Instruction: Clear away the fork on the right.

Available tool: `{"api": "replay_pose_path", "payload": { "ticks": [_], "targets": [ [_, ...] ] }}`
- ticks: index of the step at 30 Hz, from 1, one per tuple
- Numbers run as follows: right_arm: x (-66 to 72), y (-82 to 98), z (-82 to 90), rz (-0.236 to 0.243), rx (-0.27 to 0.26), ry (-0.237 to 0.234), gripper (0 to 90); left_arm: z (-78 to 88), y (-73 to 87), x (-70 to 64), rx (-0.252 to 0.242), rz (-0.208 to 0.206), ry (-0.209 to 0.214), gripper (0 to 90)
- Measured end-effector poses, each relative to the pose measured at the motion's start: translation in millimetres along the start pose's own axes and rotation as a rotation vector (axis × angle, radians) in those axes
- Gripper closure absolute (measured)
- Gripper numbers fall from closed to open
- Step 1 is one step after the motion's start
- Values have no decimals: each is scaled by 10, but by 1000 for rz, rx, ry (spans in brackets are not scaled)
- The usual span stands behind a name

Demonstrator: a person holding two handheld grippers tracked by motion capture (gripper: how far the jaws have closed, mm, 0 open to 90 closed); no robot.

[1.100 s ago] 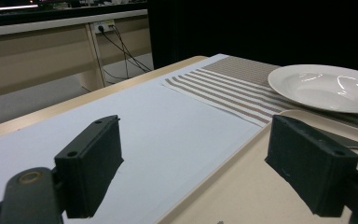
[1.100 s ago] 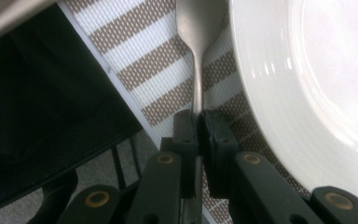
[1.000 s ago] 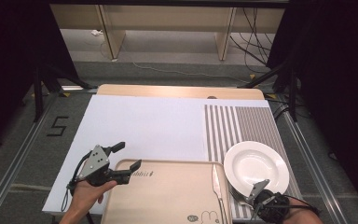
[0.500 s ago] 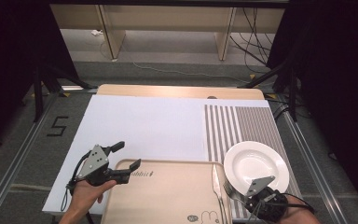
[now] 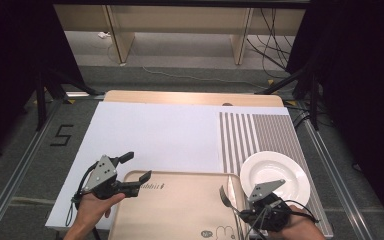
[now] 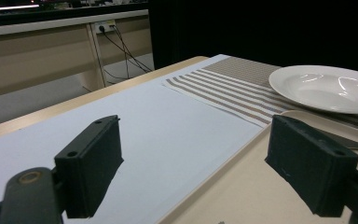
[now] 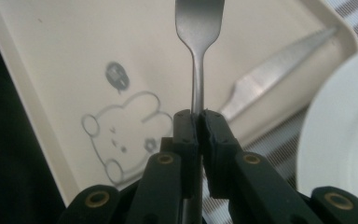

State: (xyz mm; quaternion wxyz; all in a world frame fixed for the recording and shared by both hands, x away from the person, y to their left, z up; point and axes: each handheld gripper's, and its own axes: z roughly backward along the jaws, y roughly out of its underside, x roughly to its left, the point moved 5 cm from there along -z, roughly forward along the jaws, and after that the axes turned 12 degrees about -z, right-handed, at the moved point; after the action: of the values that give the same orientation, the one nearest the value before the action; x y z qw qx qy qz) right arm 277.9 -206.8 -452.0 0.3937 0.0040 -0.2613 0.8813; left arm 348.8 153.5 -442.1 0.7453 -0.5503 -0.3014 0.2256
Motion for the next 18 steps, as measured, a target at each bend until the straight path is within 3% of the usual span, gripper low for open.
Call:
{"api": "replay_pose_path", "payload": {
  "ticks": [8, 18],
  "targets": [
    [257, -186, -157, 71, 32, -23, 851, -4, -3, -9, 1, -7, 4, 172],
    [473, -312, -377, 103, 89, -50, 851, 0, 1, -2, 3, -11, 1, 172]
  ]
}}
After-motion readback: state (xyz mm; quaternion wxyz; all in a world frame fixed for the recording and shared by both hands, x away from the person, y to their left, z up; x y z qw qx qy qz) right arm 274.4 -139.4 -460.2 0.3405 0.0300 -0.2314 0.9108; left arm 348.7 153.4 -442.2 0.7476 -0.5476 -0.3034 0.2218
